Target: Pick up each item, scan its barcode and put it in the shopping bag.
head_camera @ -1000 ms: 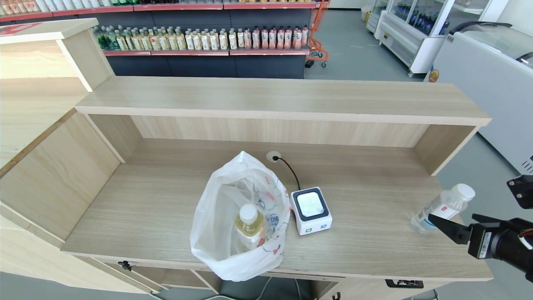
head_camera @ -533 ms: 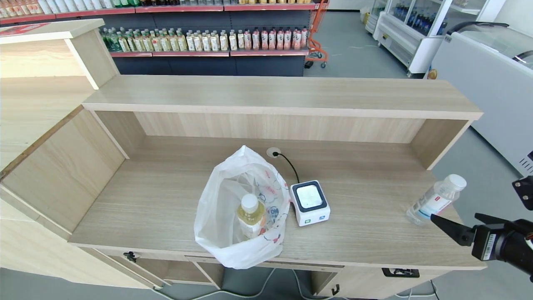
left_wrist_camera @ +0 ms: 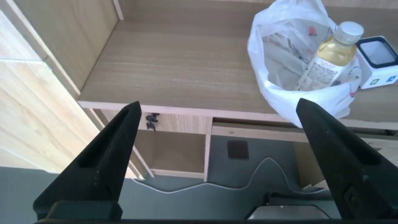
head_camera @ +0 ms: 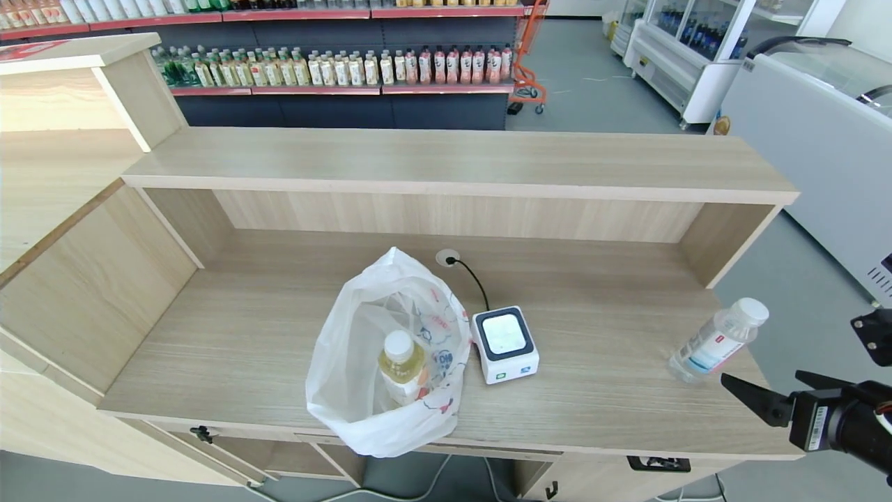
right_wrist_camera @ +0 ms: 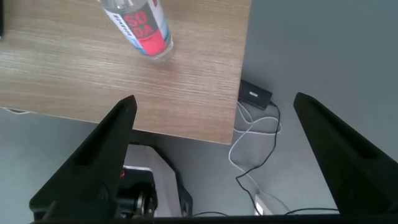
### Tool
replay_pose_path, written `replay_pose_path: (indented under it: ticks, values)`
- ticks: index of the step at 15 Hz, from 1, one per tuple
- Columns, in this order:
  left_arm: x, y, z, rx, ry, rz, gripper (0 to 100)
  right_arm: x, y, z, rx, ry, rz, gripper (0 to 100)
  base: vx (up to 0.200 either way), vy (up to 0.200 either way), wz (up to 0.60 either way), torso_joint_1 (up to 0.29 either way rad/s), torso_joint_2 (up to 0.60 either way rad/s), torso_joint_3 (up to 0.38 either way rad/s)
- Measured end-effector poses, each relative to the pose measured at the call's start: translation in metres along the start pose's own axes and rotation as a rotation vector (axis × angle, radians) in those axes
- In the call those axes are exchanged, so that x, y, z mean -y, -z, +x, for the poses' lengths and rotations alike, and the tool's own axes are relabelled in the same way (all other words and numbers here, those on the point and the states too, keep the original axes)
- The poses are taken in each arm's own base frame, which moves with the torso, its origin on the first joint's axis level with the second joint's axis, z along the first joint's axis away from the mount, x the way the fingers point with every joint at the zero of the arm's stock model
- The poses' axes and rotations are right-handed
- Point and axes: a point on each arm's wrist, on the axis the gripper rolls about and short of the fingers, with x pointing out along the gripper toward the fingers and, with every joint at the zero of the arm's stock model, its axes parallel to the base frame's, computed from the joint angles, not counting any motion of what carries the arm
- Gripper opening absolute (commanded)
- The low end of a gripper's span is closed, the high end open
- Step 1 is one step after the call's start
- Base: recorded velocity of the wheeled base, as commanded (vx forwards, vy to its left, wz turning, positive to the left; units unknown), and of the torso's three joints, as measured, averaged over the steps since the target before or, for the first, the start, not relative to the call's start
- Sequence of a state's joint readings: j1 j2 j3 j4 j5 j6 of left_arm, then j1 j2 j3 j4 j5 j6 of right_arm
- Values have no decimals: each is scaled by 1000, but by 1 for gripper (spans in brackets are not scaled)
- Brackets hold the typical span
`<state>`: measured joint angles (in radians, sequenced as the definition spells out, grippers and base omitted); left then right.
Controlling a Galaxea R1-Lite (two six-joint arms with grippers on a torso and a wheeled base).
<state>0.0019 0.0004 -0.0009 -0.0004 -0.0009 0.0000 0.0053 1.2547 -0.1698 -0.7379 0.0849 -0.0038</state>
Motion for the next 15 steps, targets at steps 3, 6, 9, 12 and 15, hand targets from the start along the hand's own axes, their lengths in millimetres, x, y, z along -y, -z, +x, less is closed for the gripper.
replay_pose_path:
  ticks: [3, 6, 9, 12, 15]
  values:
    - [0, 0, 0, 0, 1, 0, 100, 1, 2, 0, -5, 8, 3, 100, 0, -200, 0, 7, 4, 4]
    - [0, 0, 0, -1, 1, 0, 100, 3, 5, 0, -21, 19, -22, 100, 0, -200, 0, -1, 4, -2]
    - [0, 0, 0, -1, 1, 0, 100, 4, 9, 1, -44, 25, -66, 100, 0, -200, 0, 4, 1, 4]
    - [0, 0, 0, -1, 1, -2, 100, 5, 12, 3, -68, 27, -95, 100, 0, -67, 0, 1, -1, 2]
    - [0, 0, 0, -1, 1, -2, 100, 0, 10, 10, -72, -22, -97, 100, 0, 0, 0, 0, 0, 0]
